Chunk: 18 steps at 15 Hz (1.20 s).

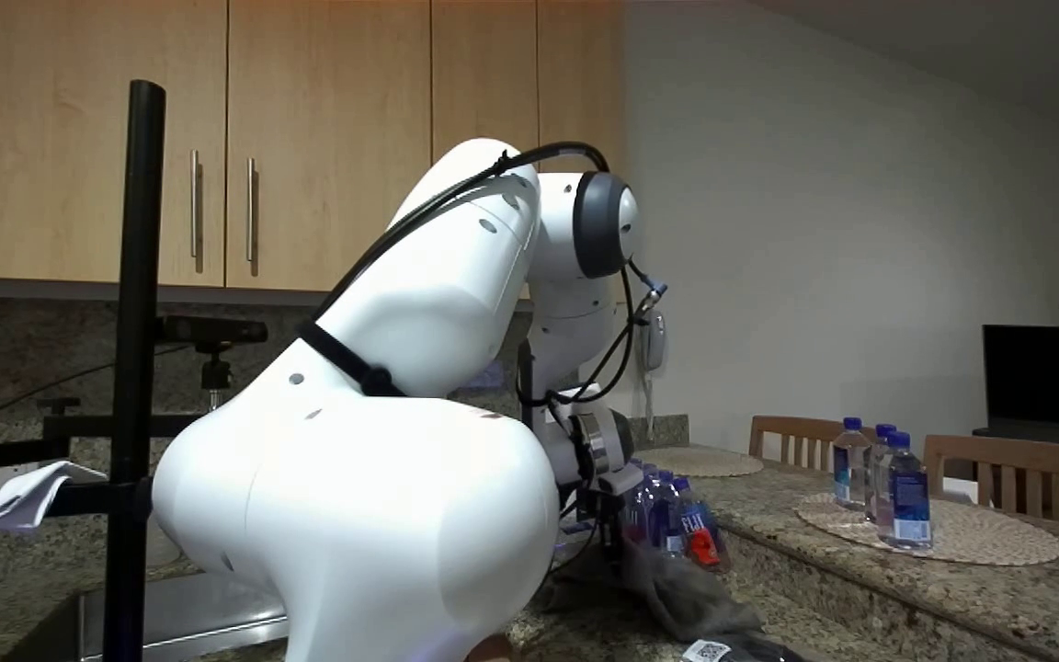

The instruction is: Move the grey towel to the right

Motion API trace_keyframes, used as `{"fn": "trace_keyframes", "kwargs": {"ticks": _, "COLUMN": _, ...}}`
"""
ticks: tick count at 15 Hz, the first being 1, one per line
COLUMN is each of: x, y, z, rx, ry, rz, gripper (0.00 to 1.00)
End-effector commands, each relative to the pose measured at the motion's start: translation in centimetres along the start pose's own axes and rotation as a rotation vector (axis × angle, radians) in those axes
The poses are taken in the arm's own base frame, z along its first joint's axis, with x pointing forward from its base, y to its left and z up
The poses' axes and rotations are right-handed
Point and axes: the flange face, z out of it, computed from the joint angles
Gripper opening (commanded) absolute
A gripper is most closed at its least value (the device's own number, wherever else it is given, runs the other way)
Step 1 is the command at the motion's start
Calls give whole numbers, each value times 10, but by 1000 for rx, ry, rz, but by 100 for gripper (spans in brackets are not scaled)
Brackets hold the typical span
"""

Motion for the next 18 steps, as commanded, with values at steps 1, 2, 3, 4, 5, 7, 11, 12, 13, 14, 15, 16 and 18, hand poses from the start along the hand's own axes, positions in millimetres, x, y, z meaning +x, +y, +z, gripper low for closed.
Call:
{"fn": "trace_keyframes", "kwargs": {"ticks": 1, "x": 1, "y": -7, "z": -9, "rx": -50, "ry": -41, "rz": -80, "gripper": 10}}
{"fn": "trace_keyframes", "kwargs": {"ticks": 2, "x": 2, "y": -9, "z": -11, "rx": -61, "ry": -46, "rz": -99, "gripper": 10}}
{"fn": "trace_keyframes", "kwargs": {"ticks": 3, "x": 3, "y": -12, "z": -13, "rx": -70, "ry": -51, "rz": -115, "gripper": 10}}
{"fn": "trace_keyframes", "kwargs": {"ticks": 4, "x": 5, "y": -14, "z": -15, "rx": -80, "ry": -51, "rz": -132, "gripper": 11}}
{"fn": "trace_keyframes", "kwargs": {"ticks": 5, "x": 6, "y": -17, "z": -17, "rx": -88, "ry": -53, "rz": -149, "gripper": 11}}
{"fn": "trace_keyframes", "kwargs": {"ticks": 7, "x": 9, "y": -23, "z": -22, "rx": -107, "ry": -60, "rz": -182, "gripper": 11}}
{"fn": "trace_keyframes", "kwargs": {"ticks": 11, "x": 10, "y": -34, "z": -32, "rx": -152, "ry": -28, "rz": -250, "gripper": 11}}
{"fn": "trace_keyframes", "kwargs": {"ticks": 12, "x": 9, "y": -37, "z": -34, "rx": -166, "ry": -27, "rz": -272, "gripper": 11}}
{"fn": "trace_keyframes", "kwargs": {"ticks": 13, "x": 8, "y": -38, "z": -36, "rx": -186, "ry": -30, "rz": -296, "gripper": 11}}
{"fn": "trace_keyframes", "kwargs": {"ticks": 14, "x": 7, "y": -40, "z": -37, "rx": -205, "ry": -22, "rz": -320, "gripper": 11}}
{"fn": "trace_keyframes", "kwargs": {"ticks": 15, "x": 6, "y": -41, "z": -38, "rx": -221, "ry": -22, "rz": -342, "gripper": 11}}
{"fn": "trace_keyframes", "kwargs": {"ticks": 16, "x": 6, "y": -43, "z": -41, "rx": -233, "ry": -23, "rz": -371, "gripper": 11}}
{"fn": "trace_keyframes", "kwargs": {"ticks": 18, "x": 5, "y": -46, "z": -46, "rx": -250, "ry": -30, "rz": -419, "gripper": 11}}
